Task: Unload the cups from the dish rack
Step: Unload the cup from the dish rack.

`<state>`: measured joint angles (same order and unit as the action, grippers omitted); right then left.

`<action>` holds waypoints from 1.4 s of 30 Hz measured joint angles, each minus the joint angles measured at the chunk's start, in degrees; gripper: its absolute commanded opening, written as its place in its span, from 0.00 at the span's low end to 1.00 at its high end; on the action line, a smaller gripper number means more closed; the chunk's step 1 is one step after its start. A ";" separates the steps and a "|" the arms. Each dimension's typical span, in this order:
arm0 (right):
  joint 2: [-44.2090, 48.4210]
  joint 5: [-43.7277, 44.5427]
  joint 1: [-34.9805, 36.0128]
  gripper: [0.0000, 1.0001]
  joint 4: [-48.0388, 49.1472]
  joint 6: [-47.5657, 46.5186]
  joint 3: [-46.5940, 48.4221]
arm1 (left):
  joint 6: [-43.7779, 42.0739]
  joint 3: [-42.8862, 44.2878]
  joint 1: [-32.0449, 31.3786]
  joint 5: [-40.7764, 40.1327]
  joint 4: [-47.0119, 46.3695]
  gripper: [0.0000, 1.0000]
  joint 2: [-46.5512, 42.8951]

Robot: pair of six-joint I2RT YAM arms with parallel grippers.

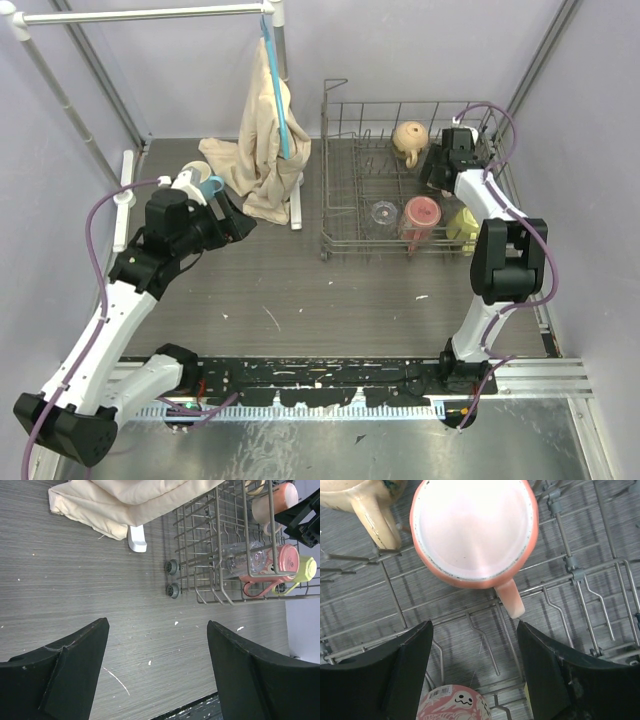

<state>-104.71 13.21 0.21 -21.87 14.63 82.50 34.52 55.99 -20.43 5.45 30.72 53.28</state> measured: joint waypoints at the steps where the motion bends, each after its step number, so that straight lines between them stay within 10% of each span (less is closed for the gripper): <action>1: -0.26 -0.55 -0.17 0.74 0.15 -0.35 0.02 | 0.00 -0.04 0.00 0.00 0.00 0.87 -0.13; 42: -7.50 -7.48 -2.23 0.63 9.55 -7.45 1.27 | 0.02 -2.58 0.00 1.36 -1.77 0.87 -0.33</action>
<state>-112.20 5.74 -2.02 -12.32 7.18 83.77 34.54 53.41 -20.43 6.81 28.95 52.95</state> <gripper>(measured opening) 0.683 0.866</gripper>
